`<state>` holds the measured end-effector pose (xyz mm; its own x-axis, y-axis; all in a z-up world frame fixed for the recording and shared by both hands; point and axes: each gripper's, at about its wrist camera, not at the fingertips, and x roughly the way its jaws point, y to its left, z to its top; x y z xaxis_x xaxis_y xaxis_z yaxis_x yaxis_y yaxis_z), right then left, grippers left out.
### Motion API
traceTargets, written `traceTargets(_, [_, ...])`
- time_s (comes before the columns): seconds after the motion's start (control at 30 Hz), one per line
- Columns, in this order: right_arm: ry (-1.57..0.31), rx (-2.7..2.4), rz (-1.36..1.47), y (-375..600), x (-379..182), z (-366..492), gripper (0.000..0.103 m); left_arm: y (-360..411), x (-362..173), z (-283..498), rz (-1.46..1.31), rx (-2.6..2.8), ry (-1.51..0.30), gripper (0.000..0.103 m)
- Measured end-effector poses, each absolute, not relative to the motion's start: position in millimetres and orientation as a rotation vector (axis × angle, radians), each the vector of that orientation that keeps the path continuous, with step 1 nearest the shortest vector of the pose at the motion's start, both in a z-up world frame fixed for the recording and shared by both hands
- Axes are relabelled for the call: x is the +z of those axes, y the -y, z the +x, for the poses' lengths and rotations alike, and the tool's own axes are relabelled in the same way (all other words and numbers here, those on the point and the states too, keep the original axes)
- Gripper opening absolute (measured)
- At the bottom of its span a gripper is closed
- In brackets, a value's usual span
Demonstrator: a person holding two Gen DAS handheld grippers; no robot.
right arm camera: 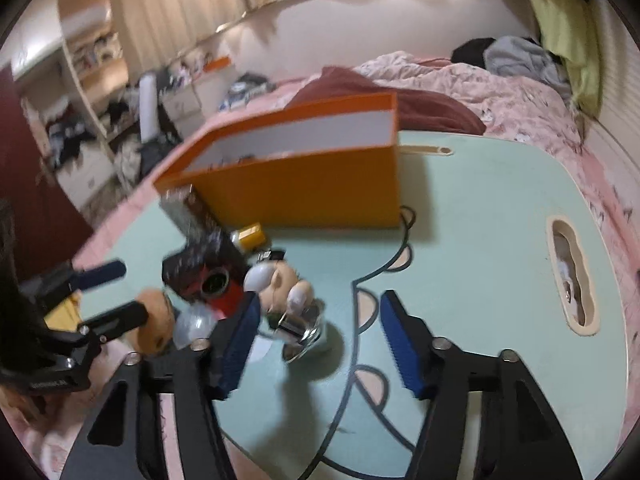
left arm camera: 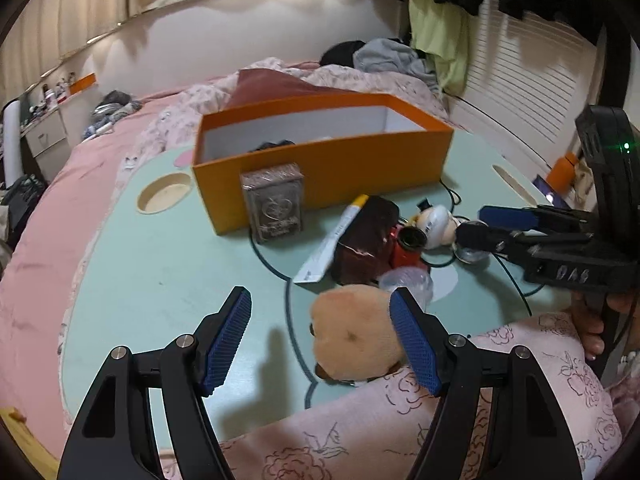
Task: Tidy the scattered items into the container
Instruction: 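Move both open tools back to the items on the tray, then grasp the tan plush bear with the left tool while the right tool grasps the silver metal piece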
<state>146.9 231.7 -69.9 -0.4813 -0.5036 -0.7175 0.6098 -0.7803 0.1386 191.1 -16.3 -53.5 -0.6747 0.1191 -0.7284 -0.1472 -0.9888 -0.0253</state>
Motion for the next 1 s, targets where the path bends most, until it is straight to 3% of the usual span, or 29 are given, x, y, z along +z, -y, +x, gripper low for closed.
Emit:
traceTargets(0.1, [-0.258, -2.246, 1.039, -223, -80, 153, 0.053, 12, -58, 189, -1.21, 2.716, -0.071, 0.072])
traceTargets(0.17, [-0.292, -2.249, 1.03, -219, -81, 156, 0.033, 8, -59, 189, -1.205, 2.704, -0.088, 0.072])
traceTargets(0.27, [-0.306, -2.248, 1.026, -219, -83, 157, 0.029, 8, -58, 191, -1.185, 2.679, -0.064, 0.037])
traceTargets(0.57, [-0.215, -2.302, 0.915, -235, -64, 168, 0.028, 45, -29, 218, -1.012, 2.749, 0.136, 0.036])
traceTargets(1.0, [-0.084, -2.322, 0.746, -248, -37, 178, 0.028, 47, -31, 216, -1.011, 2.754, 0.185, 0.037])
